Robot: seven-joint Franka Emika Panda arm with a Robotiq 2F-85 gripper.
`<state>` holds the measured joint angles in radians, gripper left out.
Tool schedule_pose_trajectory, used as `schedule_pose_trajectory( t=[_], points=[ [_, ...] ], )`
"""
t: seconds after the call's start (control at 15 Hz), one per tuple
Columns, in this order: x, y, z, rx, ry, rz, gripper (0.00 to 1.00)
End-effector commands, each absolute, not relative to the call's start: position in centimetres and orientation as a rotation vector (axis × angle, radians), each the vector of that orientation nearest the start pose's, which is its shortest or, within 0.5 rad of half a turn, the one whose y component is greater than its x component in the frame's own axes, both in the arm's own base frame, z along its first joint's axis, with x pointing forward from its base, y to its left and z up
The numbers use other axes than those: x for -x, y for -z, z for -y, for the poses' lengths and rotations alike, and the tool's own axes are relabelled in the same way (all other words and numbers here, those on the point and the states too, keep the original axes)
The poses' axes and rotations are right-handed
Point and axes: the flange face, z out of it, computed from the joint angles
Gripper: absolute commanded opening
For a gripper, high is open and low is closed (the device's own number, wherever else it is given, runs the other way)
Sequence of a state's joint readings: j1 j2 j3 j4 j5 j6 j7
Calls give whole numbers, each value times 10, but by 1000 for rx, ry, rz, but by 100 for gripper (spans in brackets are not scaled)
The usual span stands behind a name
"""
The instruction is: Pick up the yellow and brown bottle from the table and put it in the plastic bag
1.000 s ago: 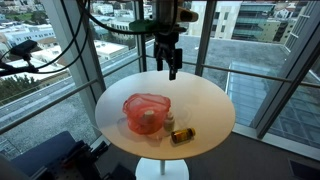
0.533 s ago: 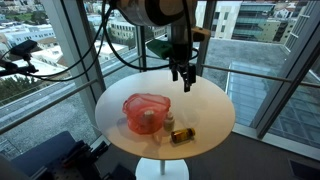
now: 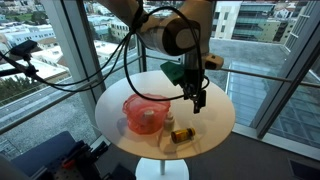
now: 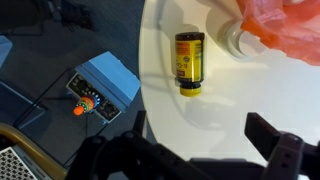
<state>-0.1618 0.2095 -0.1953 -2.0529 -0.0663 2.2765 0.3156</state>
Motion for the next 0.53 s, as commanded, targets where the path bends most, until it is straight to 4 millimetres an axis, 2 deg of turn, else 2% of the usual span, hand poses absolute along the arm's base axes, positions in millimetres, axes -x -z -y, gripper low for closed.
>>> schedule_pose_trajectory(
  t=[0.0,0.47],
  points=[
    [-553,-317,224,3036,25,-1076,100],
    [-550,-253,238,3017,1,-1133,100]
  ],
)
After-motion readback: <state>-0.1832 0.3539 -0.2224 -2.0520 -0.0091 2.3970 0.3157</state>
